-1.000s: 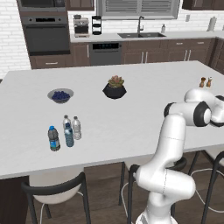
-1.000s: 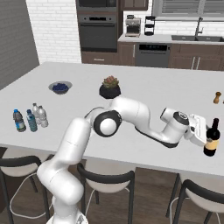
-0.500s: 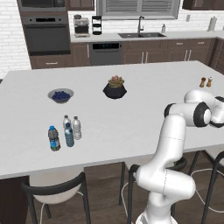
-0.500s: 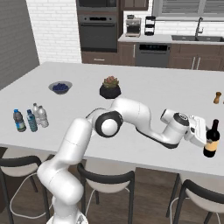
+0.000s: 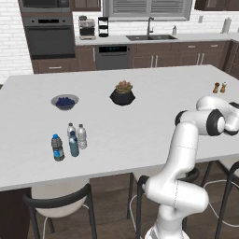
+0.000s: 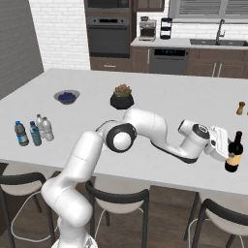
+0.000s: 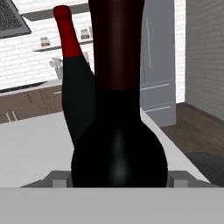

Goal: Move the plastic bottles in the middle to the plastics group, and the glass bottles in the middle to the glass group.

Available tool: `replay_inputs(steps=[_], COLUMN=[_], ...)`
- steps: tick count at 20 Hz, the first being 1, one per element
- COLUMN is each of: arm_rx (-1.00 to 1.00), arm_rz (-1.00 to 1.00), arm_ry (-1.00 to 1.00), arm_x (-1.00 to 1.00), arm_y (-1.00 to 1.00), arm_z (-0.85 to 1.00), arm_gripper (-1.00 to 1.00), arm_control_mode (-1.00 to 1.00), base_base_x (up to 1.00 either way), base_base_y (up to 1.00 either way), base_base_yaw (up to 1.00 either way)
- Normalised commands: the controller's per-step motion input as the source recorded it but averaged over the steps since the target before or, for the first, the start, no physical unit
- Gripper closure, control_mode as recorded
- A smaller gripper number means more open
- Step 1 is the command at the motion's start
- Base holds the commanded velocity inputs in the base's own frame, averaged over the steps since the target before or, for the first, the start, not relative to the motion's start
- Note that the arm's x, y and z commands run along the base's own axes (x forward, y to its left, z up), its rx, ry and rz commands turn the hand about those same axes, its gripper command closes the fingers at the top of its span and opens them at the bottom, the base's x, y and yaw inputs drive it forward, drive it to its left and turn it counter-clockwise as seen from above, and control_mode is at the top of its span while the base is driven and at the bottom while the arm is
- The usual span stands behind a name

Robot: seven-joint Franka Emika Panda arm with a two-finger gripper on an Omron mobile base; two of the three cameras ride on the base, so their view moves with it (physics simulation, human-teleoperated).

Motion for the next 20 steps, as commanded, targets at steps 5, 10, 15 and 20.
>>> replay_inputs(steps=[5, 10, 15, 20], arm_rx=[0.0, 0.0, 0.0, 0.0], arm_rz=[0.0, 0.0, 0.0, 0.0], arm_ry=[0.0, 0.0, 0.03, 0.02], arm_x=[0.25, 0.14, 0.0, 0.0], arm_y=[0.0, 0.0, 0.0, 0.0], arm_z=[0.0, -0.01, -0.09, -0.05], arm_gripper=[1.0, 1.0, 1.0, 1.0], arm_control_mode=[-1.0, -1.0, -1.0, -1.0], base_base_x=[0.0, 0.0, 0.0, 0.0], base_base_y=[0.0, 0.0, 0.0, 0.0], base_base_yaw=[0.0, 0.0, 0.0, 0.0])
